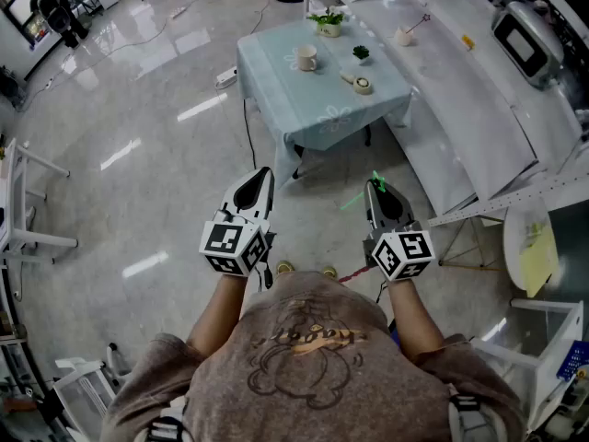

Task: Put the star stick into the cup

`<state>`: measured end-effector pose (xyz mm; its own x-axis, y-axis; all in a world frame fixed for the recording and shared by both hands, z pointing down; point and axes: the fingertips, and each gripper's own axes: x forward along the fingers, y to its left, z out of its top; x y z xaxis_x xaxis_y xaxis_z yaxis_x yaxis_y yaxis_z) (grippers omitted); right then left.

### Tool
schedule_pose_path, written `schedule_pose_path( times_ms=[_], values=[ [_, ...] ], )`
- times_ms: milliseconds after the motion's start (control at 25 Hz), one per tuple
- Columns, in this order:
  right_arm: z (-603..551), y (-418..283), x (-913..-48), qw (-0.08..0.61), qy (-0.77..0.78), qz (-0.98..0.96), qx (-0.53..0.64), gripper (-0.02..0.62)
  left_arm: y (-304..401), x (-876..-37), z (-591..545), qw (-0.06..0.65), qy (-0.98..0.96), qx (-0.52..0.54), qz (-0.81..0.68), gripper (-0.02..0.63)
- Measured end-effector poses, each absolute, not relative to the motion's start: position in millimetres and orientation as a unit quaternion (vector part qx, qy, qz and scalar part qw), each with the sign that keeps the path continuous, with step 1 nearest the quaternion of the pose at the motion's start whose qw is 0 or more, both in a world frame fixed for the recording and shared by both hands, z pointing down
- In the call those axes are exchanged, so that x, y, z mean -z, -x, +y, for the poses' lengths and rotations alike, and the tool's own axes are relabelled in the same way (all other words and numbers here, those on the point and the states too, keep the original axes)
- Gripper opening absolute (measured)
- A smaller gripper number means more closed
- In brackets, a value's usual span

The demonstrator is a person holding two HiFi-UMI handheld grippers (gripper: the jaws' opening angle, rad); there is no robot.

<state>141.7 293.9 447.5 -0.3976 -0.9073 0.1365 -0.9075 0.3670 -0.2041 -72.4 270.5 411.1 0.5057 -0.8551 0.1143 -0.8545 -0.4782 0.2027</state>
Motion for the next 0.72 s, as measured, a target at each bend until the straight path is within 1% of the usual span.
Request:
schedule_pose_path(
  times_ms=[160,360,720],
  values=[
    [293.9,-128.5,-445.2,-0.008,-0.544,-0.828,-0.132,0.018,80.3,-410.4,268.1,0.112,-0.864,-0.008,-0.491,0.018],
    [293.0,-108.6,-452.0,-0.017,-0.554,-0.821,-0.135,0.018,96.6,-422.4,262.7,0.124,-0.871,-0.017,-0.475,0.018],
    [281.1,-79.5,-463.9,-0.025,-0.571,-0.809,-0.14,0.017,120.0,-423.1,241.7,0.122,-0.881,-0.01,-0.456,0.018]
  ],
)
